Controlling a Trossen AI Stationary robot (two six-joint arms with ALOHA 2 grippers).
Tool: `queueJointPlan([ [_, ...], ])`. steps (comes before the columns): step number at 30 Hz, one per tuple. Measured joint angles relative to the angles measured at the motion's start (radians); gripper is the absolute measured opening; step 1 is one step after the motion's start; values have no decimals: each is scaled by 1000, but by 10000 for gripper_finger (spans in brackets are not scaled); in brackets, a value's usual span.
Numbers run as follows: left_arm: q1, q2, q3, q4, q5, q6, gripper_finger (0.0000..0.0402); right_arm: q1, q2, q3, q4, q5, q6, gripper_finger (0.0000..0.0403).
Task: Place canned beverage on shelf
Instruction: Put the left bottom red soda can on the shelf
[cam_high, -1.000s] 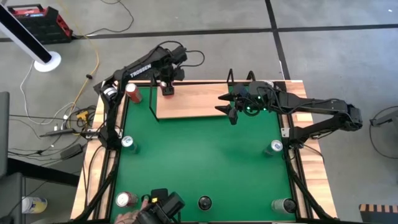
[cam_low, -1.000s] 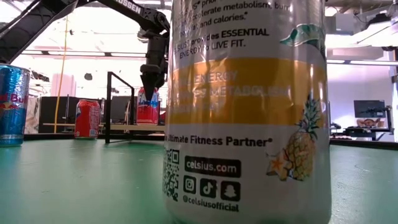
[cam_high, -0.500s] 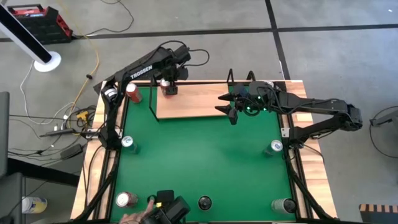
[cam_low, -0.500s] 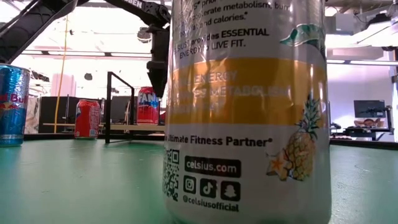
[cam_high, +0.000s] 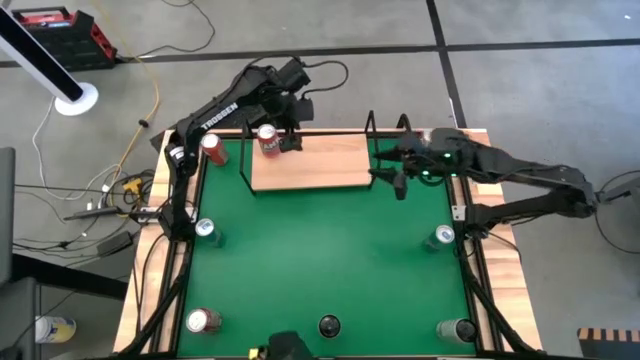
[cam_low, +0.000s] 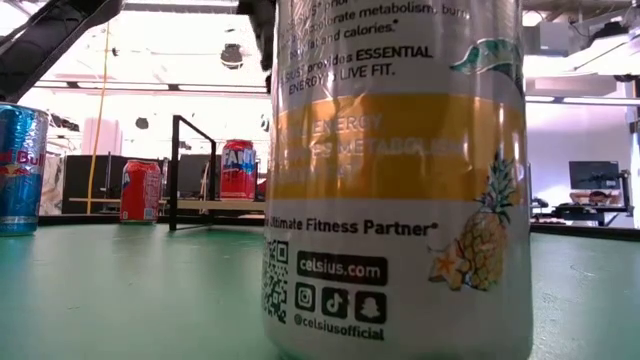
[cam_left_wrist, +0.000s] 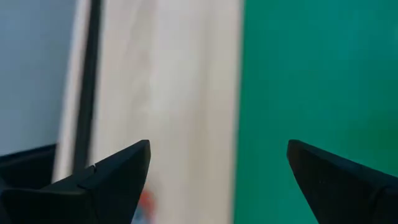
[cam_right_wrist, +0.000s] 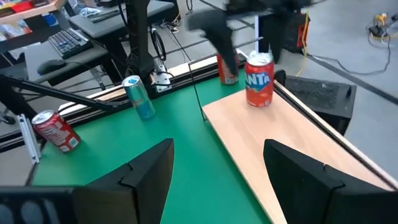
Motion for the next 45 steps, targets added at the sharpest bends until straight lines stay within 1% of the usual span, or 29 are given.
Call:
queueJointPlan([
  [2,-27,0,40,-40,18,-48,362,0,-35,0,-34,0,17,275],
  [4,-58,-3,67,-81,13,-92,362,1,-61,0,-59,0,47,275],
  [8,-133,-58,34,-105,-2,-165,362,30,-84,0,-75,-6,79,275],
  [12,-217,-128,30,-89,-15,-239,362,92,-80,0,-82,-9,27,275],
  [15,-278,-193,30,-57,-75,-309,362,142,-64,0,-94,-10,-24,275],
  [20,-398,-297,30,-37,-241,-438,362,205,-41,0,-93,-12,-30,275],
  [23,-485,-354,20,-39,-326,-470,362,243,-25,0,-58,-15,16,275],
  [25,-540,-398,-9,-30,-368,-470,362,277,-12,0,-34,-20,55,275],
  [27,-592,-451,-70,6,-408,-470,362,322,5,0,4,-23,89,275],
  [29,-631,-516,-157,67,-435,-470,361,369,27,0,30,-4,124,275],
  [31,-658,-595,-276,128,-437,-470,361,415,58,2,80,44,155,275],
  [34,-675,-740,-494,240,-434,-487,361,472,124,37,101,143,201,275],
  [37,-674,-900,-734,366,-430,-553,361,510,189,95,103,204,238,275],
  [39,-674,-1006,-892,463,-427,-618,361,526,227,133,105,206,242,275],
  [41,-674,-1097,-1022,537,-413,-696,361,534,259,165,82,206,289,275],
  [43,-674,-1169,-1118,561,-400,-760,361,534,288,201,44,206,364,275],
  [45,-673,-1217,-1178,543,-434,-830,361,537,311,224,-1,207,430,275],
])
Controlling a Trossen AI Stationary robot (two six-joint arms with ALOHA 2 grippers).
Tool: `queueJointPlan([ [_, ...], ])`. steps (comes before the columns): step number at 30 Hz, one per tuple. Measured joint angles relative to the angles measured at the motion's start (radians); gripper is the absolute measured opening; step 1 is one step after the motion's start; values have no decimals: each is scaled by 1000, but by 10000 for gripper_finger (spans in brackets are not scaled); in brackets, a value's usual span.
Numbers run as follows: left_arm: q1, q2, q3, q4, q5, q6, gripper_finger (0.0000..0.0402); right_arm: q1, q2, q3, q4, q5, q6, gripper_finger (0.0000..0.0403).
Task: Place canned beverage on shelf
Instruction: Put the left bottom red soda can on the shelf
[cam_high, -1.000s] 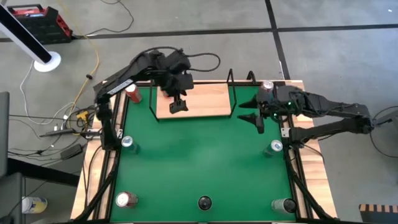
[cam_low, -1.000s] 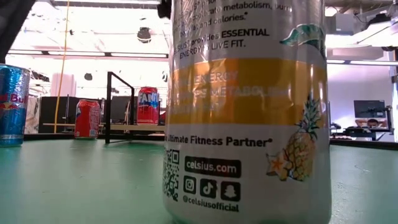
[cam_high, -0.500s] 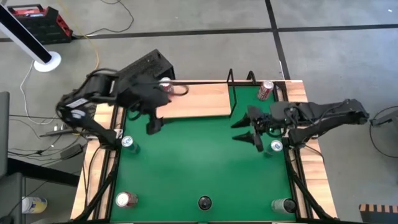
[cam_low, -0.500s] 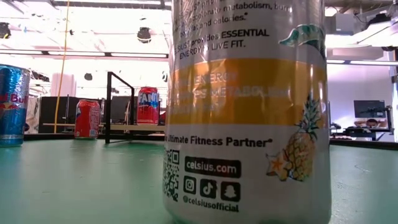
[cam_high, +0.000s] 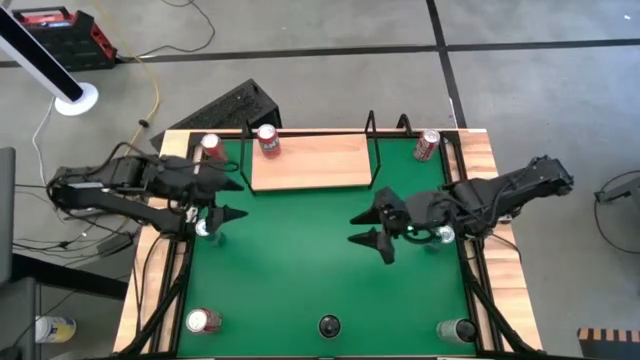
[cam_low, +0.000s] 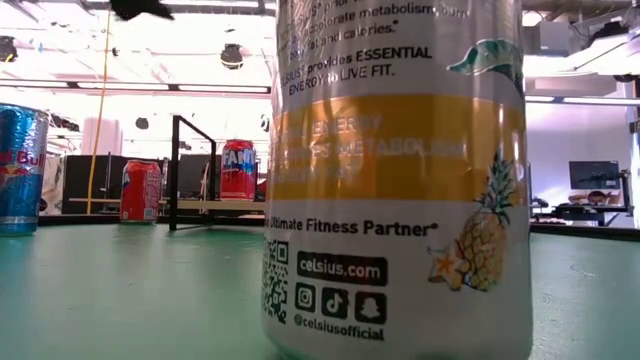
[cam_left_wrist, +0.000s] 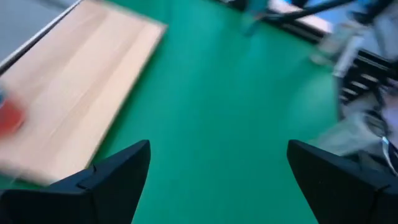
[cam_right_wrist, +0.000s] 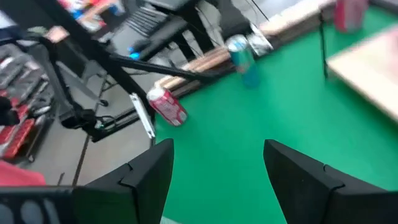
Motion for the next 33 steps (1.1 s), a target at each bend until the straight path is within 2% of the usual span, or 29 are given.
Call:
queueJointPlan([
  [3,20,-18,-17,-122,-55,-70,361,11,41,18,-4,29,66,275],
  [7,58,6,21,-365,-60,-148,361,13,98,43,1,59,105,275],
  [13,81,61,27,-633,-60,-246,361,-22,184,103,-1,58,55,275],
  [16,81,87,27,-650,-58,-285,361,-56,209,135,-2,13,-26,275],
  [19,81,114,27,-644,-50,-315,361,-99,220,167,-6,-77,-112,275],
  [23,81,162,27,-636,-54,-322,361,-146,212,198,-75,-164,-164,275],
  [33,81,215,27,-502,-79,-214,361,-180,132,209,-294,-182,-251,275],
])
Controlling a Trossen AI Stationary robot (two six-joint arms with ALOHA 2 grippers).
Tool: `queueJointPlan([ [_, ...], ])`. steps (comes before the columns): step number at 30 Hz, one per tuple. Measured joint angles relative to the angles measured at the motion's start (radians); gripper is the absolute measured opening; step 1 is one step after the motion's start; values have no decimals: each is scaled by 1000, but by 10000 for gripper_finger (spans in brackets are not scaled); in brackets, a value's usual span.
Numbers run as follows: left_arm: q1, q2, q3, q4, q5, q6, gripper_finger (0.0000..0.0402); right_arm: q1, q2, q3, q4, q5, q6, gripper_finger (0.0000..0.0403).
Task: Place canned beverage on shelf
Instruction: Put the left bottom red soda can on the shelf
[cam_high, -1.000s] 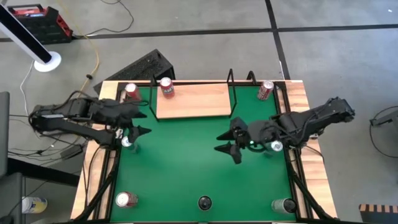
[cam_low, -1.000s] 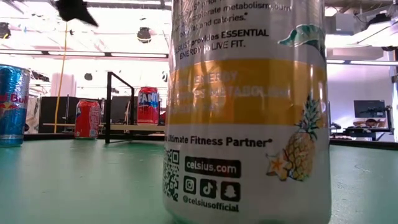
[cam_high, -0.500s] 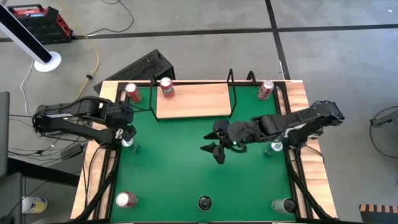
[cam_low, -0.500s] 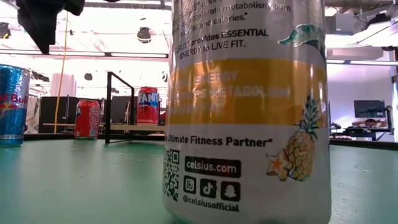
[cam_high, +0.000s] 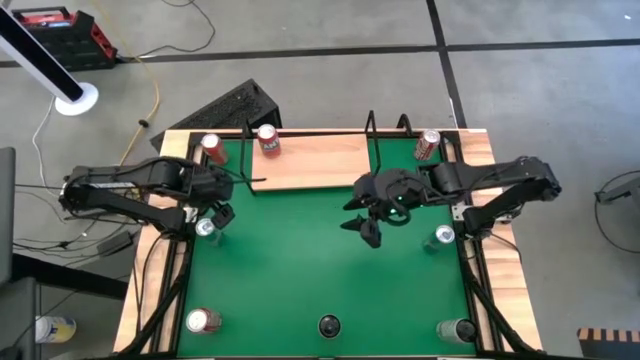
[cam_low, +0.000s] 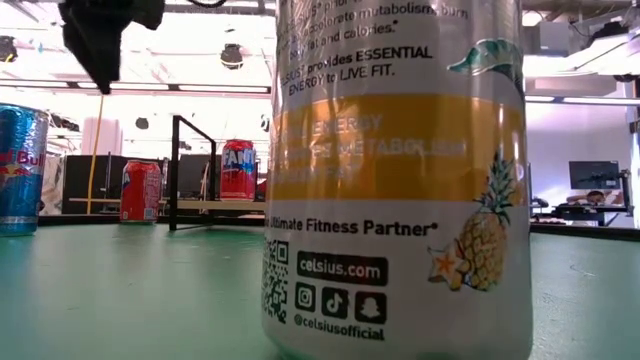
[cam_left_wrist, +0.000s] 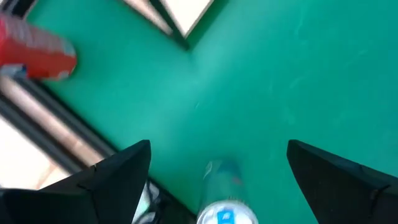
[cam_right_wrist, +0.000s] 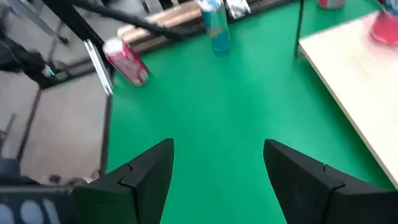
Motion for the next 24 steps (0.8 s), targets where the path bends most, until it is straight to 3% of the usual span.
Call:
queueJointPlan([
  [5,0,0,0,33,14,14,361,0,-14,0,-72,0,-2,275],
  [18,0,0,0,-170,98,-128,361,-1,-14,-1,-100,-1,-28,275],
  [24,0,0,0,-184,98,-163,361,-1,-14,-1,-87,0,-29,275],
])
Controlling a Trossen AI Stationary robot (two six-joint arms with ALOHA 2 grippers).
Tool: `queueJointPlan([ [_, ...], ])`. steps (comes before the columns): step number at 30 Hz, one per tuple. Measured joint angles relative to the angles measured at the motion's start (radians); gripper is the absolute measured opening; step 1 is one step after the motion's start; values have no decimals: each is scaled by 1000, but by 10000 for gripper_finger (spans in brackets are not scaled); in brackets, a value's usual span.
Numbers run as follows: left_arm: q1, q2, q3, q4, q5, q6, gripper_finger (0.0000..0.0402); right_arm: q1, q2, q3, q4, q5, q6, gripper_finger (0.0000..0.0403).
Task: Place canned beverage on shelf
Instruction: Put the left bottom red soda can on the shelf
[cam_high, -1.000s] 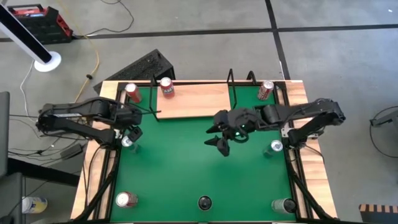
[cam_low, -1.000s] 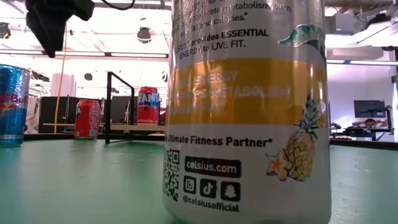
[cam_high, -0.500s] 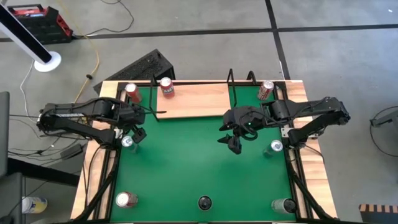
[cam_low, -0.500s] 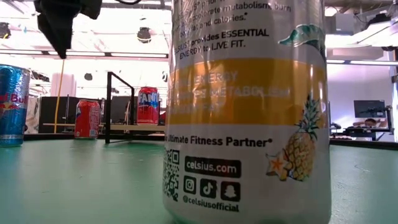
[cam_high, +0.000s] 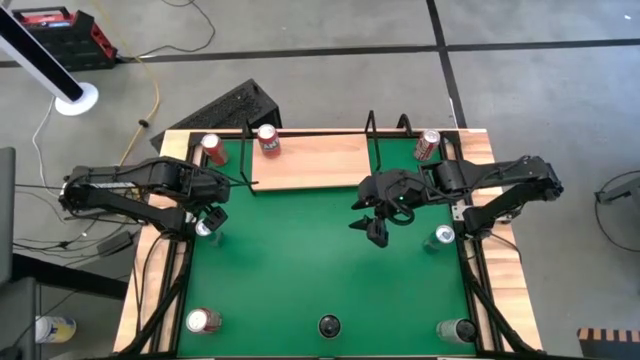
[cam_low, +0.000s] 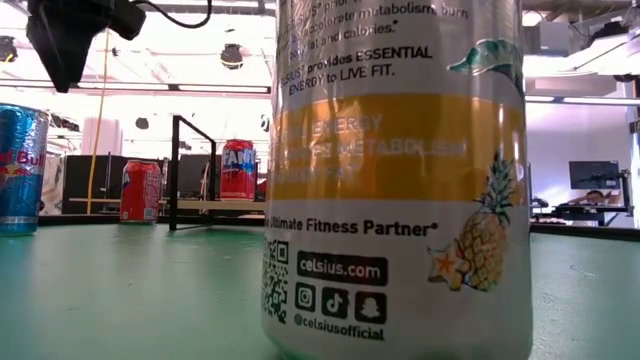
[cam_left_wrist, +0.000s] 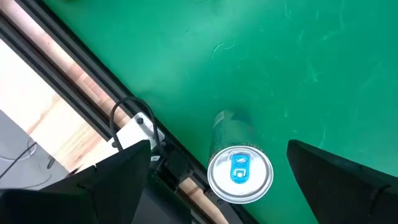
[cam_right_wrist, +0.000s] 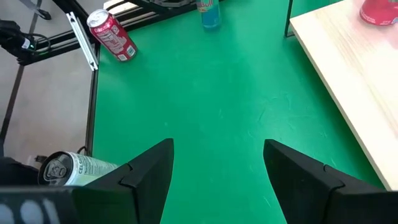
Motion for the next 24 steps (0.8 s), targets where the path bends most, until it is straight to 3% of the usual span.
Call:
queueJointPlan([
  [7,0,0,0,33,1,13,361,0,0,0,19,0,8,275],
  [16,-63,7,0,515,-13,302,361,92,0,0,21,21,81,275],
  [24,-69,47,0,728,27,402,361,133,0,0,-18,80,167,275],
])
